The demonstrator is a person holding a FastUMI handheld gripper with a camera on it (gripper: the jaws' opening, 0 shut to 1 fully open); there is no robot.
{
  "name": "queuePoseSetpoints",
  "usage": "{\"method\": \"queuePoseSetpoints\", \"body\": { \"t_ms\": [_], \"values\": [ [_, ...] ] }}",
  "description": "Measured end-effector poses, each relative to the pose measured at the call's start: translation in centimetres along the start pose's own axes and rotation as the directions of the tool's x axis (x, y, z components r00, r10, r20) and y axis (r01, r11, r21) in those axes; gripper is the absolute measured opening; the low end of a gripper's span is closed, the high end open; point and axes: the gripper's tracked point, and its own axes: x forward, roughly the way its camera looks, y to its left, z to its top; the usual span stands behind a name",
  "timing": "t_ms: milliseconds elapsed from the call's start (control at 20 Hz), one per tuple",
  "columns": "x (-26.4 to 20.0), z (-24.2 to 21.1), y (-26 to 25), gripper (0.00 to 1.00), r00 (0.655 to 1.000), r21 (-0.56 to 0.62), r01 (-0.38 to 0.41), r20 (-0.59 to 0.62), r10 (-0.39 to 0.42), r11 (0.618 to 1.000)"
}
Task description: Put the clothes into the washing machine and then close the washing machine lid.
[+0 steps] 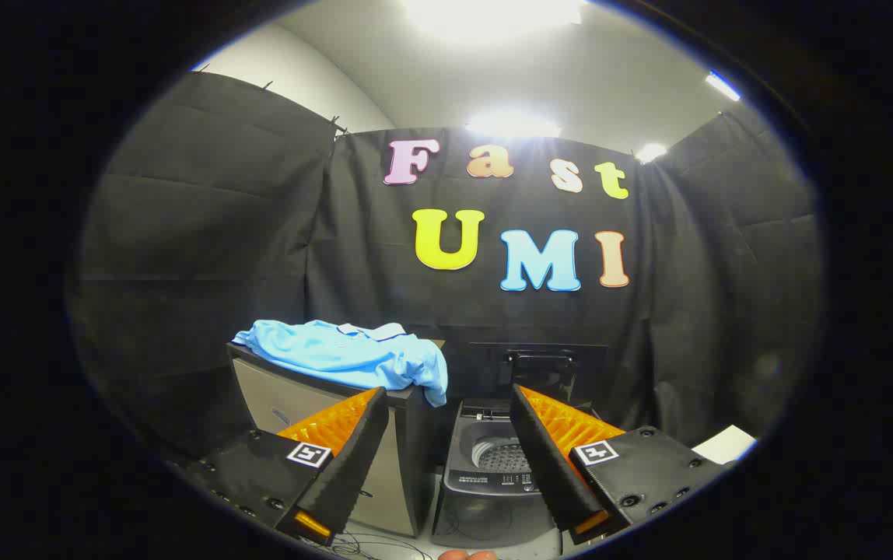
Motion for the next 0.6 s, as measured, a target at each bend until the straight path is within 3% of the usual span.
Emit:
{"method": "queuePoseSetpoints", "body": {
  "t_ms": [600],
  "values": [
    [0.2, -0.9, 0.5, 1.0, 1.0, -0.018, 0.001, 0.0, -0.001, 1.0]
  ]
}}
